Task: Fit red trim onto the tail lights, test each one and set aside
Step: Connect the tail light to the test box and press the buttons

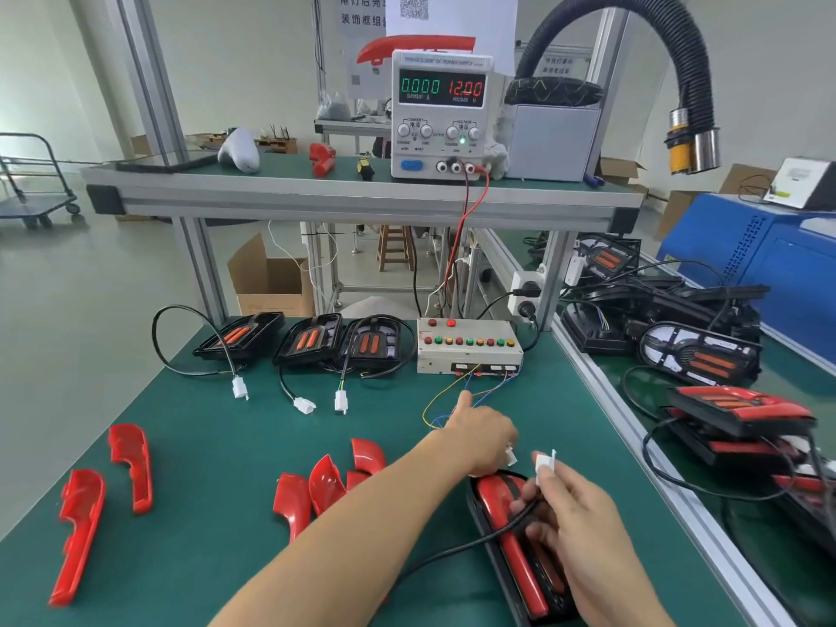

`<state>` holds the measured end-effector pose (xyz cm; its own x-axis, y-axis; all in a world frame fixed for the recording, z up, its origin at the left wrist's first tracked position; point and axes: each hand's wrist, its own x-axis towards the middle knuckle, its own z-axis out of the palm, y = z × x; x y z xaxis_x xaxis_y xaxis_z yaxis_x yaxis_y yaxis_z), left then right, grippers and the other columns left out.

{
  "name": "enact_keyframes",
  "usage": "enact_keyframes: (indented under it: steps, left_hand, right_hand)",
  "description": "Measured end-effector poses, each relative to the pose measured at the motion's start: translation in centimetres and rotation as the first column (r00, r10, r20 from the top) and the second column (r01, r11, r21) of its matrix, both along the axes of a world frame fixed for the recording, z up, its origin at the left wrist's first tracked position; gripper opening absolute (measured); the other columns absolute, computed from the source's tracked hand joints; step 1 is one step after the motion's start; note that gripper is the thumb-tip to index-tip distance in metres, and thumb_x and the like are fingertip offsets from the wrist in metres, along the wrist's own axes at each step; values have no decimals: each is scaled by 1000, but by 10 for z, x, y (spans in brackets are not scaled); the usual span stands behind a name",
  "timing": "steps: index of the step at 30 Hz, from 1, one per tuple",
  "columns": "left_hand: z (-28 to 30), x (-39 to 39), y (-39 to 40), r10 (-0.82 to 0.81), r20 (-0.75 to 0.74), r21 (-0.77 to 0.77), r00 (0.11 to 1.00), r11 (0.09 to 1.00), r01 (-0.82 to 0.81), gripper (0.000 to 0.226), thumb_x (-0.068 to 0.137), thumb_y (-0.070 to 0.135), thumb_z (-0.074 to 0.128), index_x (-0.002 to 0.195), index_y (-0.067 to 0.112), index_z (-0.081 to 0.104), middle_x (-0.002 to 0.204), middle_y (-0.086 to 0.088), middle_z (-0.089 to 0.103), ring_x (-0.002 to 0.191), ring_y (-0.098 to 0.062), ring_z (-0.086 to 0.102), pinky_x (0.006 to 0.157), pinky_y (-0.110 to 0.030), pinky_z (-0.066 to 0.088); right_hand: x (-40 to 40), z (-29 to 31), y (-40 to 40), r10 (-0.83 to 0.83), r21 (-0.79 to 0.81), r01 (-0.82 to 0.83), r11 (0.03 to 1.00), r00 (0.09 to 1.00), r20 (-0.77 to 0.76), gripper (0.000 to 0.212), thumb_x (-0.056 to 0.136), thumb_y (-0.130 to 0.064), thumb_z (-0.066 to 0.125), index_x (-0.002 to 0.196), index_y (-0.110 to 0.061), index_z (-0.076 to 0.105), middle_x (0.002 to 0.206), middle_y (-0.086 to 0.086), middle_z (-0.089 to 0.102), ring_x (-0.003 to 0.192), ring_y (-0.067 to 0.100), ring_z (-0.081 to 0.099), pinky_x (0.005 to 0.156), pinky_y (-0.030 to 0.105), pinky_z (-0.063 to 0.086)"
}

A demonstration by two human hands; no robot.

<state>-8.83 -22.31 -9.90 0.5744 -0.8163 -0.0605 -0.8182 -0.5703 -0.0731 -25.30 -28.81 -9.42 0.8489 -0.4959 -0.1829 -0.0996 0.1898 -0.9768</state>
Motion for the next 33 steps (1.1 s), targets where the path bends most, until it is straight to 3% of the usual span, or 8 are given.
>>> enact_keyframes:
  steps: [6,10,12,16,20,25,28,33]
  left_hand:
    - [12,8,29,-25,-419,-501,908,840,-208,19,95,33,67,109,23,74,105,4,76,105,-15,67,105,-35,39]
    - [27,14,57,-190,-575,-655,796,689,-310,21,97,25,68,114,14,75,97,-1,77,82,2,66,81,-16,50]
    - [32,19,65,-201,-606,-648,769,686,-331,23,100,26,64,117,14,74,97,-2,77,76,0,62,75,-26,53]
    - [36,25,71,-191,-650,-589,735,738,-329,27,105,18,54,125,15,71,104,-17,73,86,-21,56,87,-51,51]
    - [31,23,69,-190,-671,-585,717,729,-355,30,106,14,49,127,12,71,114,-21,71,91,-21,55,86,-46,48]
    - [26,25,69,-155,-696,-563,701,724,-399,31,106,10,48,128,9,70,119,-18,71,105,-21,64,106,-45,46]
    - [26,26,70,-153,-708,-553,690,727,-407,32,105,9,47,127,11,70,121,-16,71,117,-29,63,108,-42,46]
    - [27,25,70,-163,-726,-552,668,718,-424,32,105,8,48,129,9,69,124,-6,72,119,-12,64,105,-22,46]
  right_hand:
    - [18,-1,-8,-31,-77,32,996,999,8,15,99,-18,64,110,-7,61,65,5,68,58,16,65,52,29,40]
    - [39,8,-14,-21,-326,36,945,999,49,9,96,-27,69,101,-20,70,69,0,72,56,10,66,50,17,46]
    - [48,12,-15,-2,-549,46,834,997,79,3,96,-30,69,98,-28,71,69,-4,71,59,6,65,55,13,46]
    - [61,21,-12,59,-777,26,629,995,80,13,93,-26,71,102,-36,73,80,-17,72,79,-2,65,69,10,45]
    - [67,21,-10,104,-876,-7,483,993,49,20,95,-23,70,113,-27,77,93,-8,73,86,14,66,82,38,53]
    - [70,15,-13,132,-913,-23,408,991,34,24,96,-21,68,119,-24,76,89,-2,69,83,20,64,79,42,52]
    - [71,13,-13,156,-910,-21,413,987,48,23,95,-18,70,117,-22,77,87,-4,68,81,19,63,77,40,51]
    - [71,14,-15,183,-907,-47,418,983,33,23,96,-22,69,118,-25,76,97,-8,72,90,14,65,83,37,52]
